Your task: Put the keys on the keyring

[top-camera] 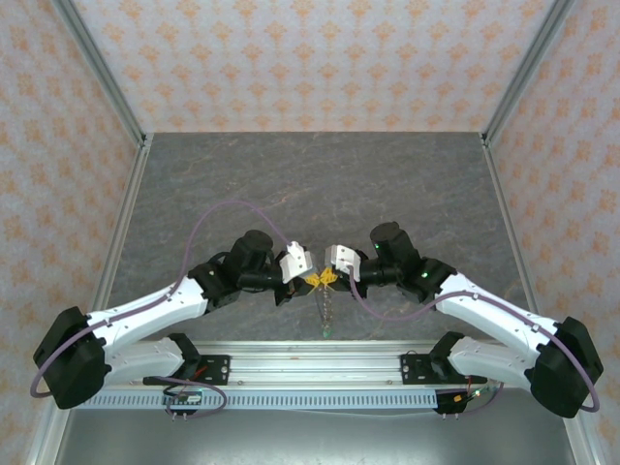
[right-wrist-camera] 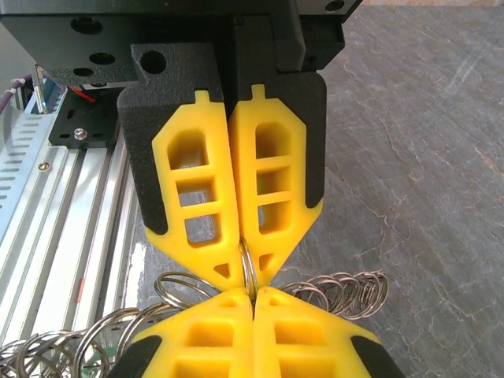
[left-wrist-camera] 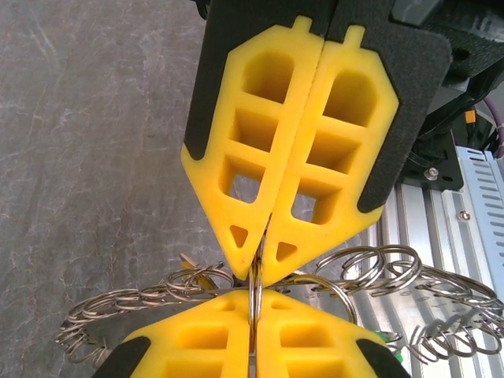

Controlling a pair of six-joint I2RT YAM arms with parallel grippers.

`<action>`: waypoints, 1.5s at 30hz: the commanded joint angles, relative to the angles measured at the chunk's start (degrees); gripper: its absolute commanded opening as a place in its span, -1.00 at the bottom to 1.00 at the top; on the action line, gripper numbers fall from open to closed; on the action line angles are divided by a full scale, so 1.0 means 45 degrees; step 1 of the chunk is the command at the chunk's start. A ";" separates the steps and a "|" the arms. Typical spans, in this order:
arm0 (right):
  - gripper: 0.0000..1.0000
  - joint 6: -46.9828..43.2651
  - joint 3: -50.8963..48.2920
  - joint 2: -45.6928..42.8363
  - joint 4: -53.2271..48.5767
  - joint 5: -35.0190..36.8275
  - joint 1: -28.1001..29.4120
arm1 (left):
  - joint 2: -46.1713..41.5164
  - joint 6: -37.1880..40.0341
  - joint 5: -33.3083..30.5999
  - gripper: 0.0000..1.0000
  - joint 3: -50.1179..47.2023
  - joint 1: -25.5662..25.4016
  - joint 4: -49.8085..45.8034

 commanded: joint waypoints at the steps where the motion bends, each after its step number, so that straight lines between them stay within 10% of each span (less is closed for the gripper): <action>1: -1.00 0.0169 0.0663 -0.0258 0.0681 -0.0745 0.0102 | 0.0252 0.0244 0.0016 -0.86 0.0539 -0.0049 -0.0128; 18: -1.00 0.2127 -0.1353 -0.0671 0.3299 -0.0698 0.0102 | -0.0539 -0.0719 -0.0001 -1.00 -0.0468 -0.0030 0.1898; 34: -1.00 0.0347 0.0496 -0.0484 0.0285 -0.0647 0.0102 | 0.0416 0.0199 -0.0733 -0.67 0.0720 -0.0143 -0.0374; 45: -0.97 0.0637 -0.0136 -0.0783 0.0917 0.0042 0.0102 | 0.0307 -0.0077 -0.0968 -1.00 0.0473 -0.0136 0.0309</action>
